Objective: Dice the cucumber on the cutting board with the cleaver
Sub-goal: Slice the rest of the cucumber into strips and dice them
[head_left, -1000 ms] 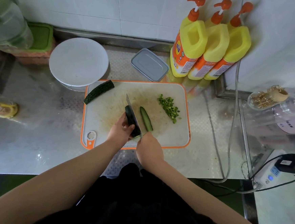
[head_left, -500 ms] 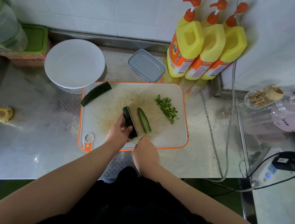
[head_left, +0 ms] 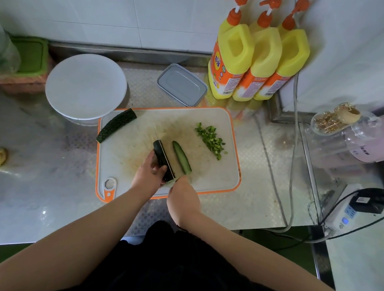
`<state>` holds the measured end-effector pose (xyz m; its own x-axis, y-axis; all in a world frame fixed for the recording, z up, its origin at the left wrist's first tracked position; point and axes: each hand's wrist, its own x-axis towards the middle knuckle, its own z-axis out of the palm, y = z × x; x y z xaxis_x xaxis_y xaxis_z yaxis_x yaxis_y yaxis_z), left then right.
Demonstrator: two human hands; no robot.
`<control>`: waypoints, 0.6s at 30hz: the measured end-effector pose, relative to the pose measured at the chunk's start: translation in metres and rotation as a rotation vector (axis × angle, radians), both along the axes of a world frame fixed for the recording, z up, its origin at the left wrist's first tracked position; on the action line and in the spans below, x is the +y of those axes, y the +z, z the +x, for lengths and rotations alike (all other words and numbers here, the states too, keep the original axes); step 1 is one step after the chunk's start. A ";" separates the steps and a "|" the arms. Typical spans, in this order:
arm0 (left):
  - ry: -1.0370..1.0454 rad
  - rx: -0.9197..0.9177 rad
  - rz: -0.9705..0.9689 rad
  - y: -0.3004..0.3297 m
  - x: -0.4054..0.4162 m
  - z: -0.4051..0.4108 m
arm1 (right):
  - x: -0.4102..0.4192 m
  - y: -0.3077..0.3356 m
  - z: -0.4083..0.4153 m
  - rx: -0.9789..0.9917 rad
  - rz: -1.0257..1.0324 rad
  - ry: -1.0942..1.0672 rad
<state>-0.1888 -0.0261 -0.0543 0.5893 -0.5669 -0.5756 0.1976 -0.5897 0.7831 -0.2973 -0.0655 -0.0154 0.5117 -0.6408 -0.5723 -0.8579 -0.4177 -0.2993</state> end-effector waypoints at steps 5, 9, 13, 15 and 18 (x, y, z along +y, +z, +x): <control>0.015 0.008 0.007 0.000 -0.002 0.001 | -0.004 0.003 0.005 -0.032 0.019 -0.078; 0.007 -0.011 0.029 0.001 -0.002 0.001 | -0.002 0.005 -0.003 -0.029 0.064 -0.066; 0.005 -0.002 0.033 0.002 -0.002 0.000 | -0.002 0.005 0.000 0.014 0.041 -0.026; 0.006 -0.004 0.011 0.002 -0.001 -0.001 | -0.007 0.010 0.009 -0.008 0.054 -0.055; 0.004 -0.008 0.001 0.004 -0.001 -0.001 | -0.011 0.014 0.018 -0.033 0.064 -0.097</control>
